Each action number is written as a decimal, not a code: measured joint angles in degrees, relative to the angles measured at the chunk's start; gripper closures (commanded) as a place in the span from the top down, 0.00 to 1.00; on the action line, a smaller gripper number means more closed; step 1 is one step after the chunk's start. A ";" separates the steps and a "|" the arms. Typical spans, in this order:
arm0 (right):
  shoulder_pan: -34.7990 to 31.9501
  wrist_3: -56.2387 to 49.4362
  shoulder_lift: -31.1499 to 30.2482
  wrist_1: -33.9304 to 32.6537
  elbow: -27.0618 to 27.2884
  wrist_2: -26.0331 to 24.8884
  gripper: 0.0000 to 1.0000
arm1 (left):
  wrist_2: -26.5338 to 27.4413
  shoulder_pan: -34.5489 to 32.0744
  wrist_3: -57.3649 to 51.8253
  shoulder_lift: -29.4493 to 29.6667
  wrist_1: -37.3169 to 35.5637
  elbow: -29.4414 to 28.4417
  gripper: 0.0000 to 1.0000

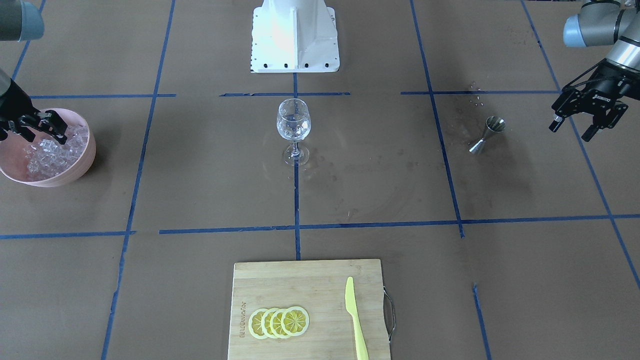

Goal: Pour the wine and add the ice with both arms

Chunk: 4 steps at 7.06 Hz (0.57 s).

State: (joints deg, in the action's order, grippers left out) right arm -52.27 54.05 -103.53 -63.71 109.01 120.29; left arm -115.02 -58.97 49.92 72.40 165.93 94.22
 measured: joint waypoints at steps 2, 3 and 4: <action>-0.26 -0.02 0.30 -0.18 0.24 0.01 0.00 | 0.85 0.00 0.04 -0.05 0.01 0.00 1.00; -0.71 -0.08 0.40 -0.21 0.51 0.05 0.00 | 0.98 0.00 0.02 -0.09 0.01 0.00 1.00; -1.06 -0.16 0.62 -0.21 0.67 0.07 0.00 | 1.20 0.00 0.03 -0.12 0.01 0.00 1.00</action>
State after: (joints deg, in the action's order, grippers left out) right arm -53.33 53.90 -102.91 -63.92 109.68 120.36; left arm -113.82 -58.97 49.95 72.28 165.94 94.22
